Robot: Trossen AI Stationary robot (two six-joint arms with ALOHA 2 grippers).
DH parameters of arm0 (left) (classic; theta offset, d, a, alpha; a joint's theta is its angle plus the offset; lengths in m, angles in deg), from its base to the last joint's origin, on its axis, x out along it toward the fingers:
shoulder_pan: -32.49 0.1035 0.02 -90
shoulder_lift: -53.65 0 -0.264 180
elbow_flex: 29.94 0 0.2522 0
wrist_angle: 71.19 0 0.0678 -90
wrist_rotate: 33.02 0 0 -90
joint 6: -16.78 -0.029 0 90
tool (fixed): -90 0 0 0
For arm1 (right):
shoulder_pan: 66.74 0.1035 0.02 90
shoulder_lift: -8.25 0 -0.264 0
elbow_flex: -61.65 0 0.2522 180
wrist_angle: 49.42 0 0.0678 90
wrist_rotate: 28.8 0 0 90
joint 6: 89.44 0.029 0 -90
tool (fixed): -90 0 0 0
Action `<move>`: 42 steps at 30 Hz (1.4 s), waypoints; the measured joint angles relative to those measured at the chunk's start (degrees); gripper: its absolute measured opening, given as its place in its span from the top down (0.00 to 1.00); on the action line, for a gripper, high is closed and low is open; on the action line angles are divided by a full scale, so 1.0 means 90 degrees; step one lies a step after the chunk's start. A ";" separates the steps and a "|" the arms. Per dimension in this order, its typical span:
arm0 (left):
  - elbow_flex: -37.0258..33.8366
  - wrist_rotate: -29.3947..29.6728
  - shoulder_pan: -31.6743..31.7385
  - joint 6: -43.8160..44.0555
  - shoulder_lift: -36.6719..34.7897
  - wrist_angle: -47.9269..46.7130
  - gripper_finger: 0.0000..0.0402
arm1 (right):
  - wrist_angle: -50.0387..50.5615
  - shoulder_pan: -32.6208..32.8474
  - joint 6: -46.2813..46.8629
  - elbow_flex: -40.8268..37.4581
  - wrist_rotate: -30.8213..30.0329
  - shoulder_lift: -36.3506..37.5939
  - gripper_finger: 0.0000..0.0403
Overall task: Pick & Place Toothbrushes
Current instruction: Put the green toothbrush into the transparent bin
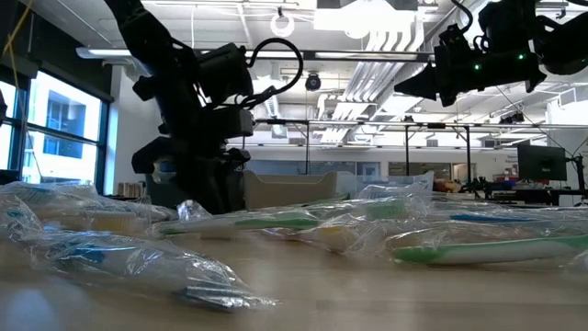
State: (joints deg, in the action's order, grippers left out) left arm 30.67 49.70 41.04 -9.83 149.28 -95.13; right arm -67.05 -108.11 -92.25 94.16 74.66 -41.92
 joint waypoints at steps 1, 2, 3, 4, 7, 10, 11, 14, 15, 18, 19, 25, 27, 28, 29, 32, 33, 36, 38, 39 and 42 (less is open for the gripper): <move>0.0000 -0.0009 0.0000 0.0013 0.0004 0.0009 0.89 | 0.0000 0.0000 0.0000 0.0000 0.0000 0.0000 0.99; 0.0000 -0.0013 0.0000 0.0012 0.0005 0.0014 0.92 | 0.0000 0.0000 0.0000 0.0000 0.0000 0.0000 0.99; 0.0000 -0.0009 0.0000 0.0013 0.0005 0.0024 0.93 | 0.0000 0.0000 0.0000 0.0000 0.0001 0.0000 0.99; 0.0000 -0.0003 0.0000 0.0015 0.0005 0.0041 0.95 | 0.0000 0.0000 0.0000 0.0000 0.0000 0.0000 0.99; 0.0002 0.0019 0.0005 0.0015 0.0007 0.0071 0.98 | 0.0000 0.0000 0.0000 0.0000 0.0002 0.0000 0.99; 0.0002 0.0026 0.0004 0.0015 0.0007 0.0069 0.98 | 0.0000 0.0000 -0.0001 0.0000 0.0001 0.0000 0.99; 0.0002 0.0024 0.0002 0.0015 0.0007 0.0066 0.98 | 0.0000 0.0000 0.0000 0.0000 -0.0001 0.0000 0.99; 0.0005 0.0024 0.0005 0.0085 0.0001 0.0062 0.98 | 0.0000 0.0000 0.0000 0.0000 0.0001 0.0000 0.99; 0.0005 0.0036 0.0005 0.0142 -0.0026 0.0038 0.98 | 0.0000 0.0000 -0.0002 0.0000 -0.0001 0.0000 0.99; -0.0003 0.0049 0.0005 0.0160 -0.0085 -0.0020 0.98 | -0.0002 0.0000 -0.0001 0.0000 0.0000 0.0000 0.99; -0.0007 0.0065 0.0005 0.0158 -0.0121 -0.0057 0.98 | -0.0002 0.0000 0.0000 0.0000 0.0000 0.0000 0.99; -0.0010 0.0060 0.0007 0.0160 -0.0385 -0.0124 0.98 | -0.0005 0.0000 -0.0001 0.0000 -0.0001 0.0000 0.99; -0.0010 0.0058 0.0008 0.0158 -0.0479 -0.0160 0.98 | -0.0007 0.0000 -0.0002 0.0000 -0.0001 0.0000 0.99; -0.0010 0.0058 0.0011 0.0160 -0.0522 -0.0189 0.98 | -0.0007 0.0000 0.0000 0.0000 -0.0001 0.0000 0.99; -0.0010 0.0062 0.0012 0.0158 -0.0565 -0.0200 0.98 | -0.0007 0.0000 -0.0002 0.0000 0.0000 0.0000 0.99; -0.0010 0.0267 0.0012 0.0159 -0.0727 -0.0298 0.98 | -0.0007 -0.0002 -0.0002 0.0000 -0.0001 0.0000 0.99; -0.0010 0.0381 0.0021 0.0154 -0.0805 -0.0320 0.98 | -0.0007 0.0000 -0.0002 0.0000 0.0001 0.0000 0.99; -0.0010 0.0551 0.0181 0.0128 -0.1056 -0.0370 0.98 | -0.0007 -0.0001 -0.0002 0.0000 0.0002 0.0000 0.99; -0.0010 0.0555 0.0355 0.0152 -0.1237 -0.0386 0.98 | -0.0007 -0.0002 -0.0002 0.0000 0.0000 0.0000 0.99; -0.0009 0.0554 0.0443 0.0155 -0.1345 -0.0389 0.98 | -0.0007 0.0000 -0.0002 0.0000 0.0002 0.0000 0.99; -0.0003 0.0555 0.0718 0.0155 -0.1650 -0.0367 0.98 | -0.0007 0.0000 -0.0005 0.0000 0.0002 0.0000 0.99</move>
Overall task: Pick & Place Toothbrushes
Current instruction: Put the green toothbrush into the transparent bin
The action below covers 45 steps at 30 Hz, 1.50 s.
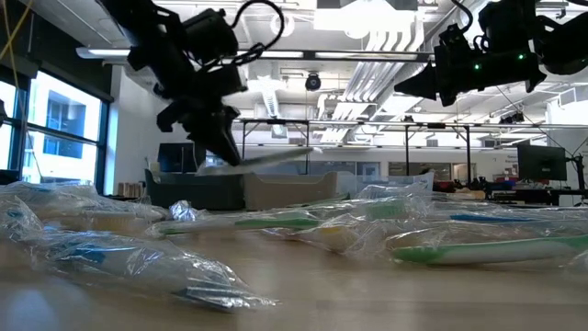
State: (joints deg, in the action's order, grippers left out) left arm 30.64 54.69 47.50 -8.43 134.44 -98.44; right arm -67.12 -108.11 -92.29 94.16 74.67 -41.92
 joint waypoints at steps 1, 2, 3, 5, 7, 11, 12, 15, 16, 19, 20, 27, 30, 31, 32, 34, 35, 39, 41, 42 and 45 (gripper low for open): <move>0.0000 -0.0002 0.0099 0.0000 -0.0110 -0.0022 0.98 | 0.0000 0.0000 0.0000 0.0000 -0.0002 0.0000 0.99; 0.0000 -0.0002 0.0192 0.0000 -0.0222 0.0012 0.98 | 0.0000 -0.0002 0.0000 0.0000 -0.0002 0.0000 0.99; 0.0001 -0.0002 0.0273 0.0002 -0.0316 0.0071 0.98 | 0.0002 0.0000 0.0000 0.0000 0.0000 0.0000 0.99; 0.0002 0.0003 0.0458 0.0004 -0.0492 0.0077 0.99 | 0.0005 0.0000 0.0000 0.0000 0.0000 0.0000 0.99; 0.0002 0.0003 0.0612 0.0061 -0.0637 0.0185 1.00 | 0.0005 0.0000 0.0000 0.0000 0.0000 0.0000 0.99; 0.0002 0.0001 0.0887 0.0505 -0.0828 0.0650 1.00 | 0.0005 0.0000 0.0000 0.0000 0.0000 0.0000 0.99; 0.0003 -0.0008 0.0934 0.0586 -0.0845 0.0760 1.00 | 0.0005 0.0000 0.0000 0.0000 0.0000 0.0000 0.99; 0.0005 -0.0271 0.1031 0.0670 -0.0844 0.0750 1.00 | 0.0011 0.0000 0.0000 0.0000 0.0000 0.0000 0.99; 0.0005 -0.0369 0.1055 0.0674 -0.0842 0.0710 1.00 | 0.0016 0.0000 0.0000 0.0000 0.0000 0.0000 0.99; 0.0002 -0.0402 0.1040 0.0726 -0.0842 0.0525 1.00 | 0.0024 0.0000 0.0000 0.0000 0.0000 0.0000 0.99; 0.0002 -0.0406 0.1040 0.0767 -0.0842 0.0458 1.00 | 0.0027 0.0000 0.0000 0.0000 0.0000 0.0000 0.99; 0.0003 -0.0034 0.1040 0.1573 -0.0842 0.0018 1.00 | 0.0024 0.0000 0.0000 0.0000 0.0000 0.0002 0.99; 0.0005 0.0347 0.1040 0.1836 -0.0775 0.0004 1.00 | 0.0024 0.0000 0.0000 0.0000 0.0000 0.0000 0.99; 0.0003 0.0355 0.1043 0.1846 -0.0753 -0.0045 0.99 | 0.0024 0.0000 0.0000 0.0000 0.0000 0.0000 0.99; 0.0002 0.0355 0.1041 0.1845 -0.0725 -0.0073 0.98 | 0.0024 0.0000 0.0000 0.0000 0.0000 0.0000 0.99; 0.0005 0.0355 0.1038 0.1843 -0.0624 -0.0023 0.94 | 0.0024 0.0000 0.0000 0.0000 0.0002 0.0000 0.99; 0.0005 0.0357 0.1038 0.1843 -0.0556 -0.0045 0.91 | 0.0024 0.0000 0.0000 0.0000 0.0002 0.0000 0.99; 0.0002 0.0498 0.1040 0.1848 -0.0226 -0.0006 0.79 | 0.0057 0.0000 0.0000 0.0000 0.0001 0.0002 0.99; 0.0002 0.0539 0.1040 0.1847 -0.0040 -0.0030 0.74 | 0.0094 0.0000 -0.0037 0.0000 0.0002 0.0001 0.99; 0.0002 0.0553 0.1040 0.1848 0.0066 -0.0047 0.72 | 0.0107 0.0000 -0.0044 0.0000 0.0000 0.0001 0.99; 0.0002 0.0682 0.1040 0.1860 0.0326 -0.0038 0.70 | 0.0124 0.0000 -0.0046 0.0000 0.0000 0.0002 0.99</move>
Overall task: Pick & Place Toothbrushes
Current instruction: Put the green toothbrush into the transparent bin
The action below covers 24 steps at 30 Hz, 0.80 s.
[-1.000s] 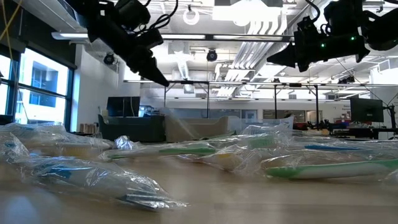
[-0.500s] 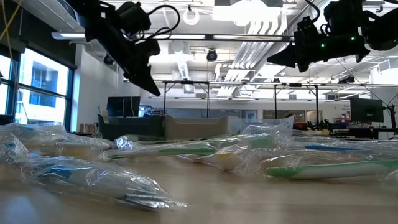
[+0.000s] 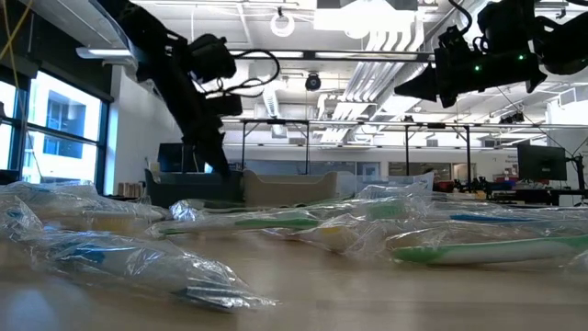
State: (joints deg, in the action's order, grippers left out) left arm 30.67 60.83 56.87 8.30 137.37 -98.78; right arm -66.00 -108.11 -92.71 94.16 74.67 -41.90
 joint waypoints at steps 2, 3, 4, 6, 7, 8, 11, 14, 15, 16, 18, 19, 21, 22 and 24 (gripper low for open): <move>0.0002 0.0154 -0.0001 0.0048 0.0181 0.0066 0.70 | 0.0002 0.0000 0.0000 0.0000 0.0002 -0.0002 0.99; 0.0001 0.0213 0.0000 0.0109 0.0274 0.0061 0.70 | 0.0002 0.0000 0.0000 0.0000 0.0000 -0.0001 0.99; 0.0000 0.0286 0.0000 0.0163 0.0352 0.0049 0.70 | 0.0002 0.0000 0.0000 0.0000 0.0000 -0.0001 0.99; 0.0000 0.0417 0.0002 0.0273 0.0484 0.0090 0.70 | 0.0010 0.0000 -0.0002 0.0000 0.0001 -0.0001 0.99; 0.0000 0.0485 0.0002 0.0309 0.0547 0.0083 0.70 | 0.0010 0.0000 -0.0002 0.0000 0.0000 -0.0001 0.99; 0.0000 0.0508 0.0002 0.0328 0.0615 0.0087 0.70 | 0.0010 0.0000 -0.0002 0.0000 0.0000 -0.0001 0.99; 0.0000 0.0523 0.0002 0.0386 0.0784 0.0101 0.70 | 0.0012 0.0000 -0.0002 0.0000 0.0000 0.0000 0.99; 0.0000 0.0538 0.0018 0.0575 0.0926 0.0128 0.70 | 0.0012 0.0000 -0.0002 0.0000 0.0000 -0.0001 0.99; 0.0000 0.0536 0.0045 0.0629 0.0956 0.0119 0.70 | 0.0012 0.0000 -0.0002 0.0000 0.0000 -0.0001 0.99; 0.0001 0.0543 0.0052 0.0679 0.0987 0.0127 0.70 | 0.0012 0.0000 -0.0002 0.0000 0.0000 0.0000 0.99; 0.0002 0.0548 0.0060 0.0789 0.1068 0.0132 0.70 | 0.0012 0.0000 -0.0002 0.0000 0.0000 -0.0002 0.99; 0.0002 0.0545 0.0091 0.0807 0.1103 0.0115 0.70 | 0.0012 0.0000 -0.0002 0.0000 0.0000 -0.0001 0.99; 0.0002 0.0529 0.0100 0.0820 0.1161 0.0144 0.70 | 0.0012 0.0000 -0.0002 0.0000 0.0000 -0.0001 0.99; 0.0006 0.0505 0.0100 0.0832 0.1210 0.0157 0.70 | 0.0014 0.0000 -0.0002 0.0000 0.0000 -0.0002 0.99; 0.0018 0.0499 0.0099 0.0829 0.1268 0.0163 0.70 | 0.0015 0.0000 -0.0002 0.0000 0.0000 -0.0001 0.99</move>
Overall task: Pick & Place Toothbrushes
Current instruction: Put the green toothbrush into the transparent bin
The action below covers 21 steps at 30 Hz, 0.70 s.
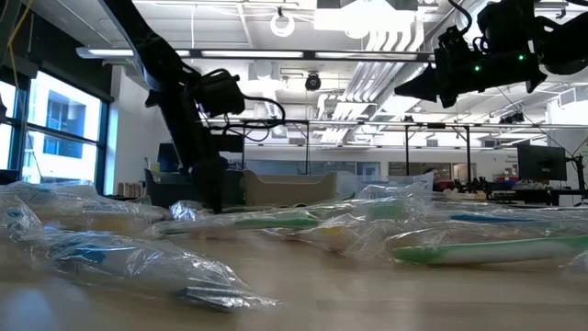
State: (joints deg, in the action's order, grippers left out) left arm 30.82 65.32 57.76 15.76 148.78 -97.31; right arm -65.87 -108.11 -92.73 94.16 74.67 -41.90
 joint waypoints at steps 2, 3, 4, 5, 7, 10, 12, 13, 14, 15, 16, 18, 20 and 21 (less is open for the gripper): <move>0.0002 -0.0002 -0.0017 0.0000 0.0026 -0.0002 0.70 | 0.0000 0.0000 0.0000 0.0000 0.0000 0.0000 0.99; 0.0002 -0.0002 -0.0017 -0.0006 0.0027 -0.0002 0.70 | 0.0001 0.0000 0.0000 0.0000 0.0000 -0.0002 0.99; 0.0002 -0.0008 -0.0019 -0.0006 0.0031 -0.0002 0.70 | 0.0000 0.0000 0.0000 0.0000 0.0000 0.0000 0.99; 0.0002 -0.0042 -0.0016 -0.0005 0.0031 -0.0002 0.71 | 0.0000 0.0000 -0.0002 0.0000 0.0000 0.0001 0.99; 0.0002 -0.0176 -0.0016 -0.0007 0.0034 -0.0007 0.74 | 0.0000 0.0000 -0.0002 0.0000 0.0000 0.0001 0.99; 0.0002 -0.0362 -0.0012 -0.0019 0.0039 -0.0015 0.83 | 0.0000 0.0000 -0.0002 0.0000 0.0000 -0.0001 0.99; 0.0000 -0.0483 -0.0014 -0.0021 0.0043 -0.0024 0.90 | 0.0000 0.0000 -0.0002 0.0000 0.0000 0.0000 0.99; -0.0001 -0.0555 -0.0012 -0.0022 0.0044 -0.0037 0.93 | 0.0000 0.0000 -0.0002 0.0000 0.0000 0.0000 0.99; -0.0001 -0.0638 -0.0010 -0.0022 0.0044 -0.0063 0.96 | 0.0001 0.0000 -0.0002 0.0000 0.0000 0.0001 0.99; -0.0001 -0.0716 -0.0008 -0.0023 0.0044 -0.0090 0.97 | 0.0000 0.0000 -0.0002 0.0000 0.0000 -0.0002 0.99; -0.0001 -0.0766 -0.0004 -0.0022 0.0044 -0.0116 0.98 | 0.0000 0.0000 -0.0002 0.0000 0.0000 0.0000 0.99; 0.0002 -0.0851 -0.0002 -0.0024 0.0046 -0.0155 0.97 | 0.0001 0.0000 -0.0002 0.0000 0.0000 0.0001 0.99; 0.0002 -0.1017 0.0001 -0.0024 0.0048 -0.0168 0.97 | 0.0000 0.0000 -0.0002 0.0000 0.0000 0.0000 0.99; 0.0002 -0.1100 -0.0001 -0.0024 0.0048 -0.0172 0.98 | 0.0001 0.0000 -0.0002 0.0000 0.0000 0.0001 0.99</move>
State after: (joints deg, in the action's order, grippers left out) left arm 30.84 55.41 57.75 15.54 149.22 -98.86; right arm -65.87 -108.11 -92.75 94.16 74.67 -41.90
